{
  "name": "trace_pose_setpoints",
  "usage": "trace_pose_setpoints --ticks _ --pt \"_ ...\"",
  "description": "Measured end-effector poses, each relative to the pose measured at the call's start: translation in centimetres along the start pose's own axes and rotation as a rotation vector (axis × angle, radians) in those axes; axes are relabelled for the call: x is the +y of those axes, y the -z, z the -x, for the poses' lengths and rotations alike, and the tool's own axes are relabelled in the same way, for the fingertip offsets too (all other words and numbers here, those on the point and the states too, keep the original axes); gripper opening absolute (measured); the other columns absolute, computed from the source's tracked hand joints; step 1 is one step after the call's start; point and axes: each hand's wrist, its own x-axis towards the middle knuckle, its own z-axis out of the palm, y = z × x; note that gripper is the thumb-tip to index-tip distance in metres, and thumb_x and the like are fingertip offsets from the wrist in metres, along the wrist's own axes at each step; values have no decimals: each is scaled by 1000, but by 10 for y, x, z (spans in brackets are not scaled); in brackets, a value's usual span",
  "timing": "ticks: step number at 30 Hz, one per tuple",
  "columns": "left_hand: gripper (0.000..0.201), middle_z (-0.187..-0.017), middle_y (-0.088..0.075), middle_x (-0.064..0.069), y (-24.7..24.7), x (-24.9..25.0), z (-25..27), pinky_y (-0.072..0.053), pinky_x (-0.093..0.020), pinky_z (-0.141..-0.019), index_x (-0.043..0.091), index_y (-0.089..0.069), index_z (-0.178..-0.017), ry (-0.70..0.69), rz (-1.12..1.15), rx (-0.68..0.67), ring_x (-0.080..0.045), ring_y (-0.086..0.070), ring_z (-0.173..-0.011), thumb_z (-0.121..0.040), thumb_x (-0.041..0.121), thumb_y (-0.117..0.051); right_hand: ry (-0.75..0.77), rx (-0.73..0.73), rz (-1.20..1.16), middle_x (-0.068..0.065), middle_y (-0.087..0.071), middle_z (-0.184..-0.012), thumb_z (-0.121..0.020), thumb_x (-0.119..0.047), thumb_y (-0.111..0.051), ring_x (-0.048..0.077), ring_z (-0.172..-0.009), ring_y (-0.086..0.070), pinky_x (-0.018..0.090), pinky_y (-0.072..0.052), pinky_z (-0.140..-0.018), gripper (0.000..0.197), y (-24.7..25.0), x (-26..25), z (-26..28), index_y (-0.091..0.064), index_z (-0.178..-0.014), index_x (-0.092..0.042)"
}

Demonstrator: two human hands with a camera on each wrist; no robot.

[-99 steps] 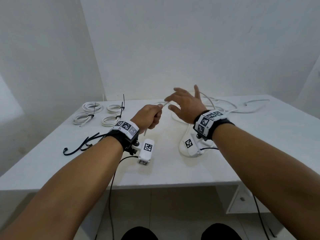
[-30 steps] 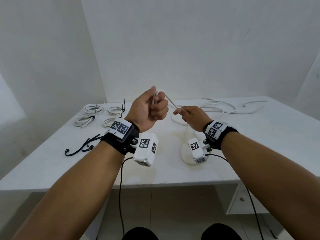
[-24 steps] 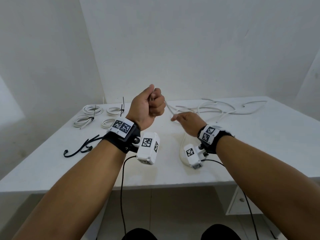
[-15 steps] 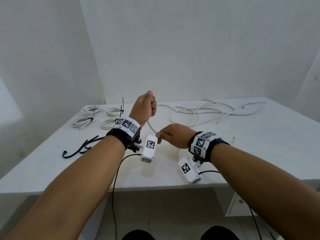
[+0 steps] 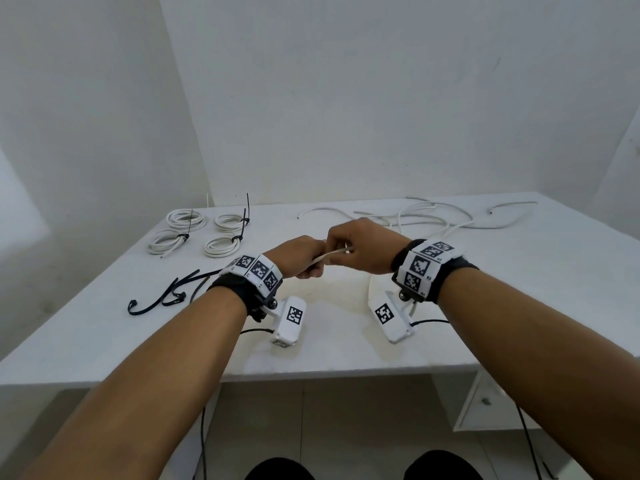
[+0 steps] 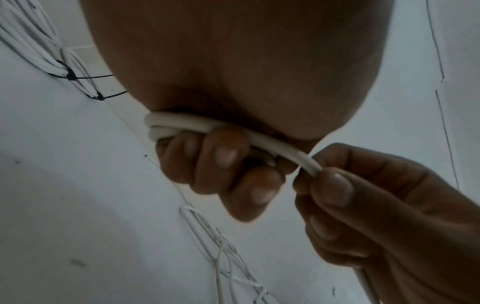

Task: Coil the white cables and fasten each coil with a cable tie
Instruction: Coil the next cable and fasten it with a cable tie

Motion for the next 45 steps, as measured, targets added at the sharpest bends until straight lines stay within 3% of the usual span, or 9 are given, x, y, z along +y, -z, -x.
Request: trace_pose_setpoints --ticks 8,12,21,24,29,32,37,41,45 --pt "54 -47 -23 4 -10 -10 6 -14 -21 -41 18 -27 -60 88 453 -107 -11 -14 -43 -104 47 -23 -100 -29 -24 -15 -66 -72 -83 -40 -74 -5 -65 -53 18 -36 -62 13 23 11 -4 -70 -87 -29" --pt "50 -48 -16 5 -10 -8 12 -8 -23 -43 22 -17 -63 3 615 -156 -9 -11 -43 -96 49 -43 -91 20 -84 -16 -63 -68 -86 -37 -73 -7 -59 -50 11 -35 -58 13 31 13 -3 -72 -85 -25" --pt "51 -39 -22 10 -1 19 21 -12 -22 -38 24 -34 -53 -223 1067 -193 -13 -6 -41 -99 45 -31 -85 212 -336 -4 -53 -61 -101 -35 -53 4 -49 -43 18 -41 -54 28 -5 15 4 -67 -79 -25" --pt "54 -44 -20 8 -5 23 17 -17 -21 -39 22 -38 -55 -279 1205 -97 -12 -10 -42 -101 48 -27 -138 184 -350 -1 -53 -63 -104 -33 -45 3 -45 -43 15 -39 -48 38 -15 4 3 -58 -83 -5" --pt "58 -43 -28 7 8 32 11 -20 -23 -41 21 -44 -55 -419 1457 118 -11 -16 -41 -104 45 -25 -177 75 -303 -5 -49 -61 -104 -29 -41 1 -44 -42 21 -41 -54 22 -24 -1 4 -62 -97 -28" --pt "52 -45 -26 6 21 38 7 -21 -23 -41 19 -40 -60 -464 1472 319 -9 -22 -37 -105 43 -27 -187 84 -371 -7 -45 -60 -105 -26 -40 0 -39 -40 18 -35 -51 30 -25 -5 7 -62 -125 -25" --pt "46 -44 -27 6 40 28 -1 -23 -22 -41 19 -35 -65 -366 1551 782 -11 -24 -36 -106 40 -32 -168 109 -354 -9 -44 -61 -104 -24 -42 5 -47 -43 24 -44 -51 30 -32 -15 8 -61 -127 -21" --pt "45 -44 -32 6 39 19 -3 -26 -24 -43 18 -36 -66 -288 1290 916 -13 -28 -38 -106 37 -32 -114 53 -244 -14 -49 -61 -102 -28 -49 1 -54 -44 18 -35 -55 26 -37 -22 13 -68 -119 -22" --pt "49 -51 -44 5 14 2 3 -34 -27 -53 16 -41 -64 -223 310 696 -8 -39 -44 -106 39 -31 -42 -46 -146 -13 -55 -62 -99 -35 -55 2 -55 -48 17 -35 -55 26 -31 -35 8 -74 -106 -19"
